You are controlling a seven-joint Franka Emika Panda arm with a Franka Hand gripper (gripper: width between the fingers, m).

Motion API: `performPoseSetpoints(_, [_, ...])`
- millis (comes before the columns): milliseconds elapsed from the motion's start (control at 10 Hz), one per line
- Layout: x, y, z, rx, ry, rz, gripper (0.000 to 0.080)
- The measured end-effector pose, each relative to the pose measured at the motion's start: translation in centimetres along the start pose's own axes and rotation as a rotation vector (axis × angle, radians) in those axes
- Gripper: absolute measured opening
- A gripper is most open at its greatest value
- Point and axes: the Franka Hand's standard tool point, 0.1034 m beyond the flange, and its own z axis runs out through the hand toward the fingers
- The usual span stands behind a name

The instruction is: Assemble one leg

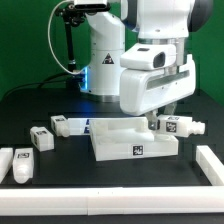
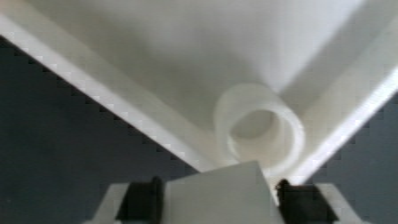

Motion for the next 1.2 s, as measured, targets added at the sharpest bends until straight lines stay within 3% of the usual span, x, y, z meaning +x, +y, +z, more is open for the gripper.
performPoseSetpoints(200, [0.0, -0.2, 0.0, 0.001, 0.000, 0.003, 0.0308])
performPoseSetpoints(300, [0.1, -2.3, -0.3, -0.001, 0.008, 0.124, 0.0308])
performPoseSetpoints(400, [-0.5, -5.8, -0.3, 0.006, 0.001, 0.185, 0.0308])
performPoseSetpoints(500, [-0.8, -8.3, 0.3, 0.017, -0.021, 0.237, 0.0308])
performPoseSetpoints(700, [-0.4, -10.9, 1.7, 0.022, -0.031, 0.329, 0.0308])
performPoseSetpoints(900, [-0.8, -9.9, 1.7, 0.018, -0.014, 0.313, 0.0308])
performPoseSetpoints(1200, [-1.1, -10.7, 2.6, 0.022, -0.023, 0.381, 0.0308])
